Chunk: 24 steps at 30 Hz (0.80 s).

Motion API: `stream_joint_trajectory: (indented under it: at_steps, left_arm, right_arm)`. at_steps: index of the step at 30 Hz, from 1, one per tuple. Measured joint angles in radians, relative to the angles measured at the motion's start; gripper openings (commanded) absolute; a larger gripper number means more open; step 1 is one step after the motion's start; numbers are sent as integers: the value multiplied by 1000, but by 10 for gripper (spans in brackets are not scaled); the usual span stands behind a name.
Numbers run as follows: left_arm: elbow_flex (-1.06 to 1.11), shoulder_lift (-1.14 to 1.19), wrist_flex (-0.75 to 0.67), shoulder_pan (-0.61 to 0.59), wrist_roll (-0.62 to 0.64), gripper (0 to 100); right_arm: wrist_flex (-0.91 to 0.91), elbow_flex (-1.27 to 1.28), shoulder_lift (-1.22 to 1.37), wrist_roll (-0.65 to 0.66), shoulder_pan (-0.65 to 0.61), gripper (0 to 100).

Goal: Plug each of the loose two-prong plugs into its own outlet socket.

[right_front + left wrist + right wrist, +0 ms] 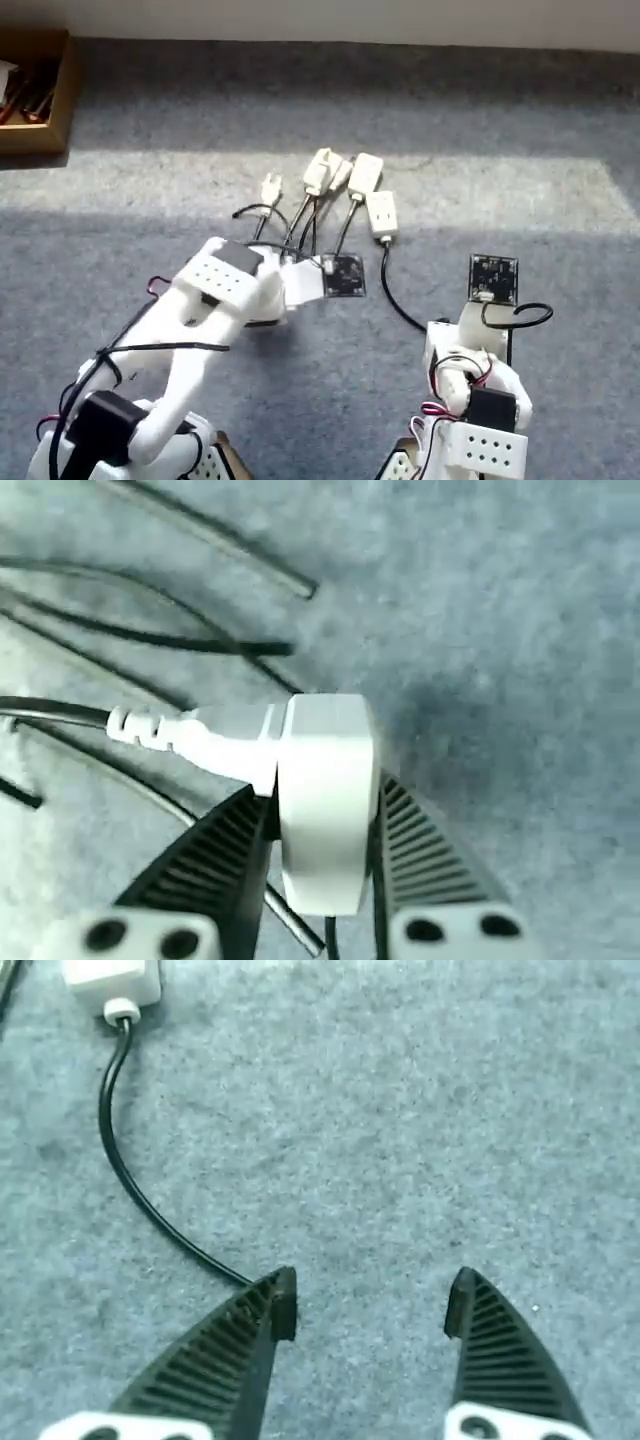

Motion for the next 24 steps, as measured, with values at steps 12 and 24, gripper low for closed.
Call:
stream_joint_trajectory:
  at_steps: [12,24]
  left_arm:
    - [-417,-26,101,-735,-31,5]
    - [-1073,683,29,-1247,112,5]
  right_arm:
    - [-2,26,-6,0,-31,235]
    - [-2,31,-6,0,-34,235]
